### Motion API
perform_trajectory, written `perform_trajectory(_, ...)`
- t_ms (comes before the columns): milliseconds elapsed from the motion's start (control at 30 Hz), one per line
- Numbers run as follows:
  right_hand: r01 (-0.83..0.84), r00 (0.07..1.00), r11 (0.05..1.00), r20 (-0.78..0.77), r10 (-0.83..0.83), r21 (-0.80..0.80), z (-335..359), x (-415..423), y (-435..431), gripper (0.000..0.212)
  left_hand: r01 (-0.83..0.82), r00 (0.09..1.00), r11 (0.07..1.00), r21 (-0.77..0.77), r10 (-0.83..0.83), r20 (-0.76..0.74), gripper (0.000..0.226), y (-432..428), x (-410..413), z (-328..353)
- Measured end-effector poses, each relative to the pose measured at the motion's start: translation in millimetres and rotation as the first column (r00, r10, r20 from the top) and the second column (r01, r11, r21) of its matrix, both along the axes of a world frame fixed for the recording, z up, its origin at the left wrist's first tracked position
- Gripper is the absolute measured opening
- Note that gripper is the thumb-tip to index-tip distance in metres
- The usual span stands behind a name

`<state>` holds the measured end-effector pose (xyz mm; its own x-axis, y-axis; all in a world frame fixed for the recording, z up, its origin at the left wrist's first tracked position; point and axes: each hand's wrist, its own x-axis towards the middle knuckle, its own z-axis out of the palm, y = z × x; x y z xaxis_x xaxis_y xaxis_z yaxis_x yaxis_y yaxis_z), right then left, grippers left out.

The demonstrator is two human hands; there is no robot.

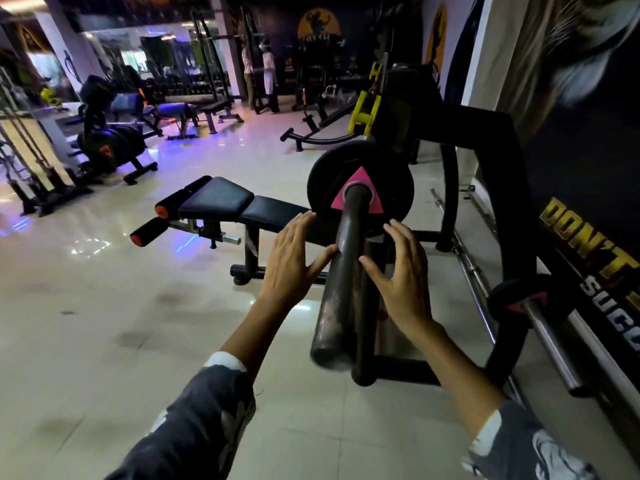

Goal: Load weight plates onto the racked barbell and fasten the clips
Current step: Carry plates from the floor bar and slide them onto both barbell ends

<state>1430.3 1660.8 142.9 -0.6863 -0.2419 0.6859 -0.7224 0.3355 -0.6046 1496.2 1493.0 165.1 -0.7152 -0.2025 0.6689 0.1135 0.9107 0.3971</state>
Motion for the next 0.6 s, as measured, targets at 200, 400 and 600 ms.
perform_trajectory(200,-0.021,1.0,1.0,-0.01,0.021,-0.011,-11.4,111.5,31.0,0.066,0.08,0.997,0.995,0.062,-0.08,-0.009,0.068,32.6,118.6,-9.0)
perform_trajectory(400,0.0,1.0,0.995,0.001,0.0,-0.1,-19.1,196.8,67.2,0.043,0.16,0.982,0.986,0.046,-0.154,-0.109,0.037,74.1,200.4,-16.9)
perform_trajectory(600,0.061,0.991,0.998,0.117,-0.063,0.016,-43.7,231.5,119.7,0.037,0.211,0.971,0.971,0.109,-0.221,0.092,0.041,120.4,216.3,-62.1)
